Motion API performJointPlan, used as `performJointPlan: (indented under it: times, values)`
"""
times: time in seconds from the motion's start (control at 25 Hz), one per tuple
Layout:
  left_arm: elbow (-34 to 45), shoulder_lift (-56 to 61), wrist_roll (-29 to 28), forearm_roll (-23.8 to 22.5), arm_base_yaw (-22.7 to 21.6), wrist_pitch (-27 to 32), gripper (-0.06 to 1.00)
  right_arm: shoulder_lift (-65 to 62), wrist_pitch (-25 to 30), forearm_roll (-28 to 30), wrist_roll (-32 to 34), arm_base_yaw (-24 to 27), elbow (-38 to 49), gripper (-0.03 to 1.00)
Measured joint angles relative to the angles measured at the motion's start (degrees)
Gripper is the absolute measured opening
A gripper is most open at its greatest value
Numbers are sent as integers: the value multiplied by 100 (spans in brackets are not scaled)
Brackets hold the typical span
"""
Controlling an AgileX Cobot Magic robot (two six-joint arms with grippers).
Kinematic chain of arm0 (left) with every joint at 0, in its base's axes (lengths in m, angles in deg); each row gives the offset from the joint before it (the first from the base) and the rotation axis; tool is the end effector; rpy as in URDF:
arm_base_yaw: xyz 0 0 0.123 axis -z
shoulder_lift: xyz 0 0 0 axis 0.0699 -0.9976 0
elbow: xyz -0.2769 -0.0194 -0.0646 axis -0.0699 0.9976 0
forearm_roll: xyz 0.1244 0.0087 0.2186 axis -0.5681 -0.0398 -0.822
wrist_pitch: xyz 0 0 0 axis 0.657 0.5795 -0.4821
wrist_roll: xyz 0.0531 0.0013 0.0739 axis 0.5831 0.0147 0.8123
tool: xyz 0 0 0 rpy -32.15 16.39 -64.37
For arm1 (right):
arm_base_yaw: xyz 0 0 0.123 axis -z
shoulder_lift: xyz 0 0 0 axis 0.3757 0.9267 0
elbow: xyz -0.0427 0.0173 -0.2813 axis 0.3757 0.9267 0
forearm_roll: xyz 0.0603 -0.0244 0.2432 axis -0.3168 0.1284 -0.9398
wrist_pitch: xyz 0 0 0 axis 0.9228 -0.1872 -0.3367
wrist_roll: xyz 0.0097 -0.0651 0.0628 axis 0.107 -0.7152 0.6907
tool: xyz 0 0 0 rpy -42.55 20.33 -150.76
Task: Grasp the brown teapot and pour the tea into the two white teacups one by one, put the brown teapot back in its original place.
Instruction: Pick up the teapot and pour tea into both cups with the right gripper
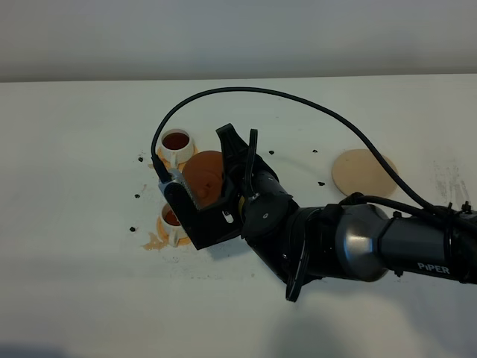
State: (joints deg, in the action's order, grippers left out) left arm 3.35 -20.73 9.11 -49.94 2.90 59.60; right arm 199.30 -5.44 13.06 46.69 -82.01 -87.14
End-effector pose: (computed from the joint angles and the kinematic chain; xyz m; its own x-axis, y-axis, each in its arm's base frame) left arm -0.0010 -0.0110 0.2644 -0.4988 -0.0098 -0.8667 0.0853 0.9945 -0.0603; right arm 0.2416 0.3166 0.1726 0.4474 -0.8651 0.2269 -0.4014 -0.4210 -0.8134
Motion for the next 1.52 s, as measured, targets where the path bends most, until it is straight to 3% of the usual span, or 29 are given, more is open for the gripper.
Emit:
performJointPlan:
  times: [1.52]
  values:
    - [0, 0, -5, 0, 0, 0, 51, 0, -12, 442, -272, 6, 0, 9]
